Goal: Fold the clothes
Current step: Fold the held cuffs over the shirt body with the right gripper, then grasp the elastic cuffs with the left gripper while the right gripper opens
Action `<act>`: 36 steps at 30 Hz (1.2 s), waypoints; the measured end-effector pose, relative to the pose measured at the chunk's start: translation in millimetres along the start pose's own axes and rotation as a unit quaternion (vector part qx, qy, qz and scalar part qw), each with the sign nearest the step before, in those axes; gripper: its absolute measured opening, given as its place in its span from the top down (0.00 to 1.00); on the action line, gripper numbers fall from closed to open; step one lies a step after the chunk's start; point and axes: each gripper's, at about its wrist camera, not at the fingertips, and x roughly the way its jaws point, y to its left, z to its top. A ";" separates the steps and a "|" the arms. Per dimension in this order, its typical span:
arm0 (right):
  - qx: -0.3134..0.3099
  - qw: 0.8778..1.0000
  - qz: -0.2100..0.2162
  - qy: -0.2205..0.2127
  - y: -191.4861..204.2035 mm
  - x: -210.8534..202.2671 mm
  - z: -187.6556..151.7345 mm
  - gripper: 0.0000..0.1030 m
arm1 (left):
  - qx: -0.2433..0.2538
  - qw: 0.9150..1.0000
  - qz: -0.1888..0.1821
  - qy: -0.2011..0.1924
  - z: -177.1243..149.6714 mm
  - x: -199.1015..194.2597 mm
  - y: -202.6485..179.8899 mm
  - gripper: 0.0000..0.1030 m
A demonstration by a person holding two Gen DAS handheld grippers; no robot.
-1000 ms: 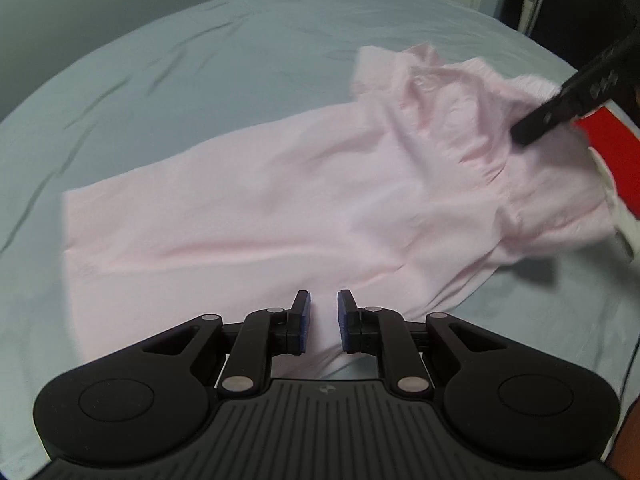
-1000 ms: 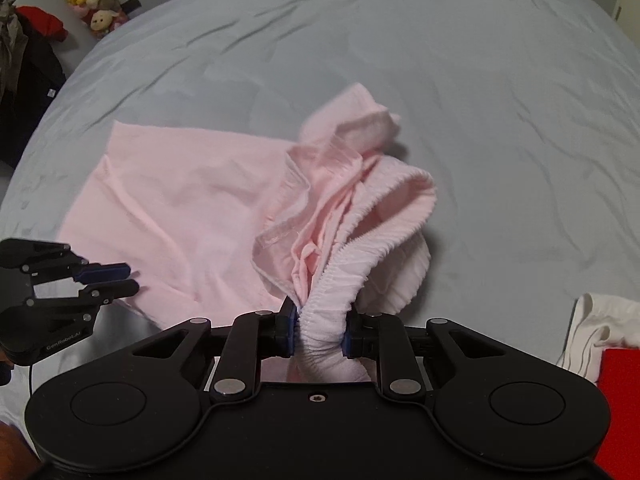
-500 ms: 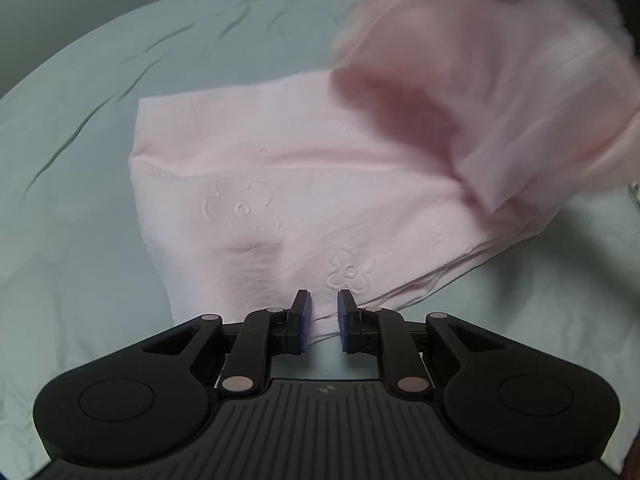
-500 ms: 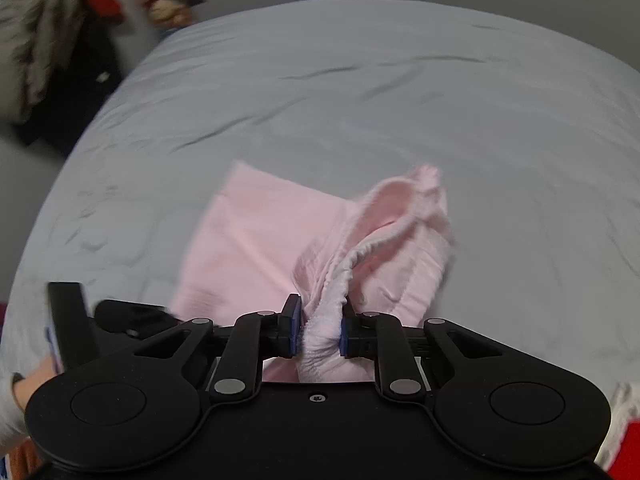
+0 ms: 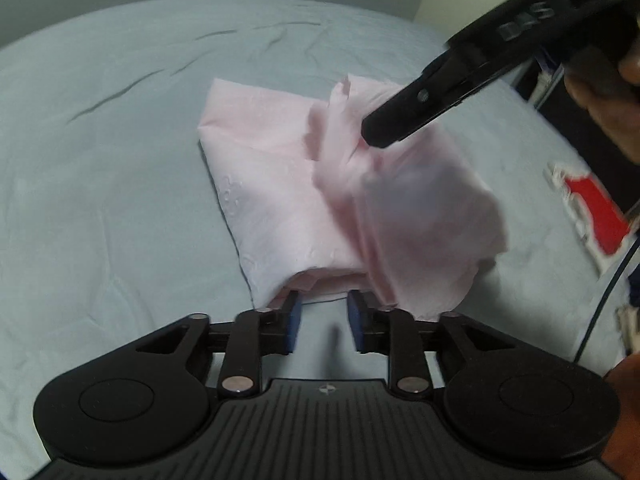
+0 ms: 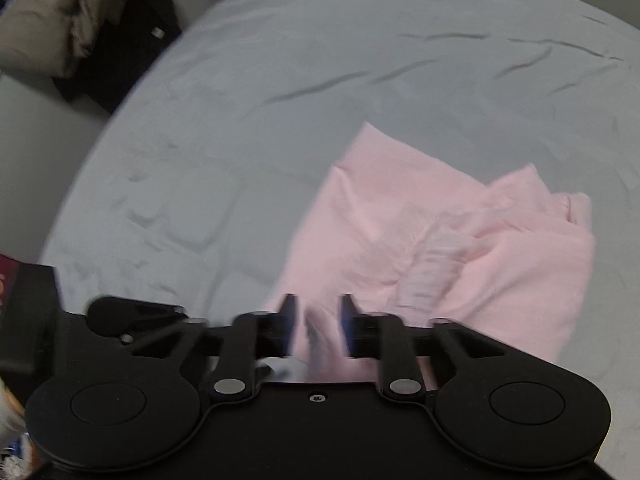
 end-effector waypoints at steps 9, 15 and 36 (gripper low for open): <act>0.002 0.998 -0.060 -0.007 -30.3 -37.4 -34.3 0.53 | -0.102 0.994 -0.036 0.013 13.4 7.4 -18.7 0.58; 0.011 0.996 -0.082 0.025 -66.7 -35.5 -89.4 0.52 | -0.191 0.981 -0.039 0.017 9.0 29.0 -21.1 0.51; -0.087 0.993 -0.066 0.041 -64.9 26.7 -130.7 0.81 | -0.277 0.960 -0.024 0.036 19.1 81.4 -30.5 0.50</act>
